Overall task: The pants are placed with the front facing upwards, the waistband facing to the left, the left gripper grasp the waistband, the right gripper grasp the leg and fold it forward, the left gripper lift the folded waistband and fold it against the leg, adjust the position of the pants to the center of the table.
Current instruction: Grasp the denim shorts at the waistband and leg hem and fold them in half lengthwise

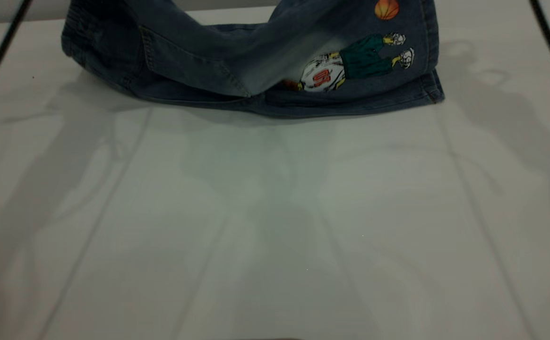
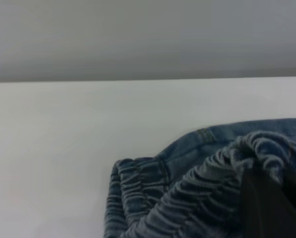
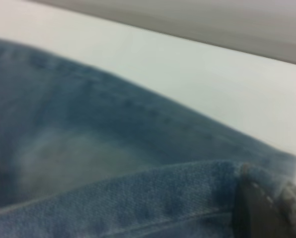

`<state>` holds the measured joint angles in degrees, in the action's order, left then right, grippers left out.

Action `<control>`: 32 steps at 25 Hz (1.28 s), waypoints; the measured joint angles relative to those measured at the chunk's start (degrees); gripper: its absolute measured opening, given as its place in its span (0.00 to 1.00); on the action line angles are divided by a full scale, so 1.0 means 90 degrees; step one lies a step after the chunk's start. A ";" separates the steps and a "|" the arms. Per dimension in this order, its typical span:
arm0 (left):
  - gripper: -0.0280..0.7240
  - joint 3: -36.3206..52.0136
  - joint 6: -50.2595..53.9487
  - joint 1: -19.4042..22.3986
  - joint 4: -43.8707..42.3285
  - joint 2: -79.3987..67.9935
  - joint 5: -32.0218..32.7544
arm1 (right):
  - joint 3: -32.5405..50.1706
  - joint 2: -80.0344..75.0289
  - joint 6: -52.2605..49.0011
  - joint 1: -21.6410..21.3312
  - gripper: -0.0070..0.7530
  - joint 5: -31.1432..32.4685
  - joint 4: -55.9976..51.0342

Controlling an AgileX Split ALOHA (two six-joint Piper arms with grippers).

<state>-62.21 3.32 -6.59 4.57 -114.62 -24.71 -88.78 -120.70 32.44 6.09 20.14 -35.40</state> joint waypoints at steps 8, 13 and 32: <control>0.08 -0.0005 -0.0235 0.0000 0.0322 -0.0621 -0.1409 | -0.0008 -0.0279 -0.0186 -0.0667 0.04 -0.0038 -0.0010; 0.08 -0.0005 -0.0592 0.0000 0.0343 -0.0913 -0.1798 | -0.0008 -0.0728 -0.0157 -0.0659 0.04 -0.0123 -0.0044; 0.51 -0.0093 -0.0763 0.0000 0.0302 -0.0851 -0.1962 | -0.0015 -0.0650 -0.0139 -0.0659 0.72 0.0576 -0.0584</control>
<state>-63.05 -3.55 -6.59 7.29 -122.28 -42.37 -88.92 -126.55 31.19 0.16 25.33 -40.65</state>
